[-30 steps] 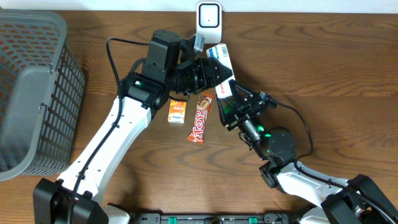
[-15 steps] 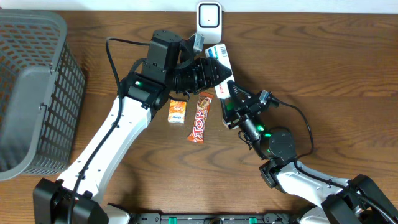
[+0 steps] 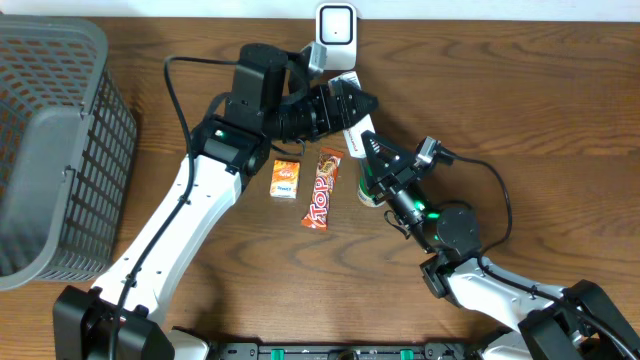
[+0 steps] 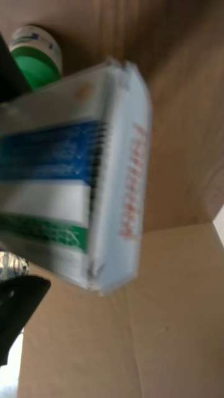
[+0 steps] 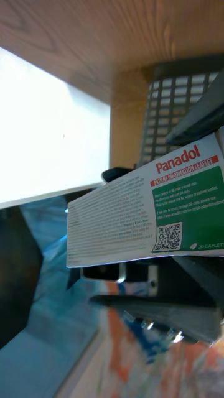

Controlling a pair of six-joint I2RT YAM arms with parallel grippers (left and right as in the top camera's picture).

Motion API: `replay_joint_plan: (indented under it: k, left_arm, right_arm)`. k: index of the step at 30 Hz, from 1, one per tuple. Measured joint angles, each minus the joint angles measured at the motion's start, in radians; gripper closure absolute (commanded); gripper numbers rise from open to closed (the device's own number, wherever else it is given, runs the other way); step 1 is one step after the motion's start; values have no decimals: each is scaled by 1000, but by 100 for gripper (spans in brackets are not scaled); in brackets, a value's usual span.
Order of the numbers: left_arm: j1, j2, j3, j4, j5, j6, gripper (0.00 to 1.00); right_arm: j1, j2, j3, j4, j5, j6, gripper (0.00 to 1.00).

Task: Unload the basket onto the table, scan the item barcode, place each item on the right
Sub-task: 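Grasp caplets box with right gripper and release it from left gripper, then carry caplets box with right gripper to the white scanner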

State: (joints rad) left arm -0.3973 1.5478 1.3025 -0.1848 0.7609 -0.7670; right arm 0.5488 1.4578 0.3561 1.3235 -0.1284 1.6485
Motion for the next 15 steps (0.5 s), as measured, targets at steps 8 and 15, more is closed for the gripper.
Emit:
replay_joint_plan:
  k: [8, 15]
  left_arm:
    - [24, 2, -4, 75, 46, -1, 4]
    - [113, 2, -4, 88, 129, 80, 3]
  right_arm:
    - [-97, -2, 11, -29, -158, -149, 61]
    - [-182, -2, 10, -54, -283, -305, 58]
